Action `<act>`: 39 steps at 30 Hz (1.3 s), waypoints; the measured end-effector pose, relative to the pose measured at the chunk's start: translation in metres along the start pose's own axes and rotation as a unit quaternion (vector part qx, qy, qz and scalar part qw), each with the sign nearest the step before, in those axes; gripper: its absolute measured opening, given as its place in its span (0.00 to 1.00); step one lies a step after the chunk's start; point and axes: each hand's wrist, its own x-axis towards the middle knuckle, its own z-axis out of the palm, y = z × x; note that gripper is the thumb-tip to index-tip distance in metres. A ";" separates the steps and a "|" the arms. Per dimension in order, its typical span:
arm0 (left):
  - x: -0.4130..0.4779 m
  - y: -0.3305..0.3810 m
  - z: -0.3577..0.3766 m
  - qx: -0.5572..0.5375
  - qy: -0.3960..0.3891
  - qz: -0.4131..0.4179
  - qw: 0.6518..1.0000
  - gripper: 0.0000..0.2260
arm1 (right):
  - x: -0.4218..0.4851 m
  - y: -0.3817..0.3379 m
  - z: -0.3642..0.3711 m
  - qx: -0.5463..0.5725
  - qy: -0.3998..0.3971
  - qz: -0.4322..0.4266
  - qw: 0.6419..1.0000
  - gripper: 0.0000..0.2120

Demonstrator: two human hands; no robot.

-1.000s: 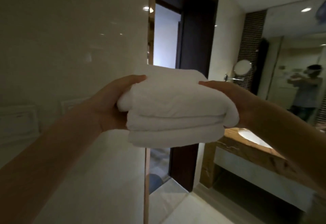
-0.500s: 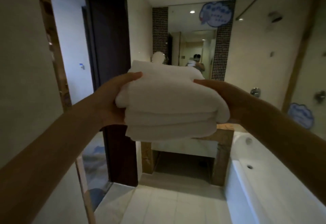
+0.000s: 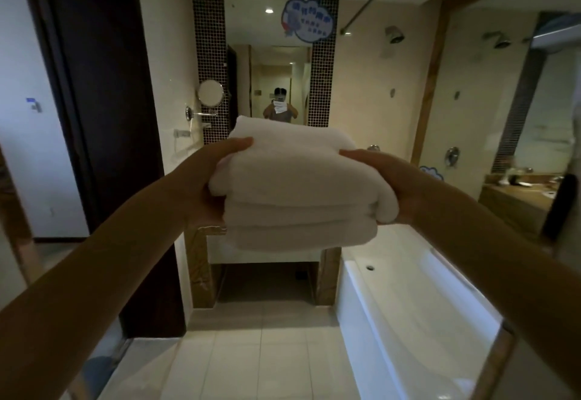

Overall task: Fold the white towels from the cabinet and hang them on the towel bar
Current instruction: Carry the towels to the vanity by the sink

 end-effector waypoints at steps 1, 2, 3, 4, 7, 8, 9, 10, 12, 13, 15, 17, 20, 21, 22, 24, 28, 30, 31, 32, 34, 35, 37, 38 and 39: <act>0.001 -0.001 0.002 0.000 0.000 0.000 1.000 0.22 | -0.002 0.001 -0.003 0.005 0.002 -0.003 1.000 0.30; 0.001 -0.002 0.005 -0.001 -0.001 0.001 1.000 0.23 | -0.004 0.002 -0.005 0.009 0.004 -0.005 1.000 0.29; 0.002 -0.003 0.006 0.000 -0.005 0.003 1.000 0.23 | -0.005 0.002 -0.006 0.012 0.003 -0.008 1.000 0.29; 0.002 -0.003 0.008 0.001 -0.011 0.005 1.000 0.24 | -0.007 0.002 -0.008 0.012 -0.001 -0.009 1.000 0.29; 0.002 -0.002 0.011 0.001 -0.022 0.012 1.000 0.23 | -0.008 0.002 -0.010 0.014 -0.014 -0.007 1.000 0.28; 0.002 -0.001 0.011 0.001 -0.025 0.014 1.000 0.23 | -0.008 0.002 -0.009 0.014 -0.014 -0.007 1.000 0.26; 0.002 0.000 0.011 0.002 -0.029 0.015 0.999 0.23 | -0.007 0.001 -0.009 0.014 -0.011 -0.007 1.000 0.26; 0.002 0.001 0.010 0.003 -0.034 0.015 0.999 0.24 | -0.006 0.001 -0.008 0.014 -0.009 -0.008 1.000 0.26; 0.002 0.003 0.007 0.008 -0.038 0.018 0.999 0.23 | -0.003 0.002 -0.006 0.018 -0.013 -0.006 1.000 0.25; 0.002 0.005 0.004 0.010 -0.037 0.019 0.999 0.22 | -0.002 0.002 -0.004 0.021 -0.020 -0.007 1.000 0.24; 0.003 0.006 0.000 0.014 -0.041 0.019 0.999 0.20 | 0.003 0.003 -0.001 0.023 -0.029 -0.013 0.999 0.22; 0.004 0.006 -0.007 0.012 -0.045 0.016 0.999 0.20 | 0.008 0.005 0.001 0.020 -0.030 -0.018 0.999 0.22; 0.010 0.007 -0.018 0.011 -0.047 0.013 0.999 0.20 | 0.017 0.007 0.002 0.019 -0.024 -0.025 0.999 0.24; 0.012 0.007 -0.021 0.008 -0.049 0.010 0.999 0.20 | 0.021 0.006 0.002 0.020 -0.017 -0.026 0.999 0.22; 0.015 0.007 -0.024 0.006 -0.052 0.008 0.999 0.21 | 0.025 0.005 0.003 0.021 -0.010 -0.025 0.999 0.21; 0.022 0.009 -0.029 0.007 -0.045 0.010 0.999 0.22 | 0.034 0.003 0.004 0.011 0.004 -0.024 1.000 0.23; 0.041 0.016 -0.039 0.017 -0.022 0.012 1.000 0.24 | 0.058 -0.001 0.002 -0.001 0.008 -0.035 0.999 0.22; 0.053 0.018 -0.044 0.022 -0.014 0.017 1.000 0.27 | 0.071 -0.003 -0.002 0.007 -0.003 -0.046 0.999 0.18; 0.058 0.019 -0.047 0.025 -0.009 0.019 0.999 0.27 | 0.078 -0.005 -0.005 0.010 -0.011 -0.049 0.999 0.16; 0.063 0.020 -0.047 0.025 -0.008 0.020 0.999 0.26 | 0.084 -0.007 -0.007 0.012 -0.020 -0.049 0.999 0.15; 0.073 0.020 -0.048 0.024 -0.009 0.022 0.999 0.23 | 0.098 -0.013 -0.014 0.003 -0.022 -0.048 0.999 0.15; 0.079 0.021 -0.048 0.025 -0.007 0.022 0.999 0.23 | 0.105 -0.015 -0.018 -0.001 -0.016 -0.047 0.999 0.15; 0.093 0.022 -0.047 0.029 0.002 0.021 0.999 0.23 | 0.116 -0.020 -0.026 0.000 -0.014 -0.047 0.999 0.14; 0.099 0.023 -0.046 0.030 0.004 0.021 0.999 0.23 | 0.122 -0.022 -0.030 0.005 -0.019 -0.048 0.999 0.14; 0.106 0.024 -0.045 0.030 0.005 0.022 0.999 0.23 | 0.127 -0.024 -0.033 0.009 -0.021 -0.051 0.998 0.13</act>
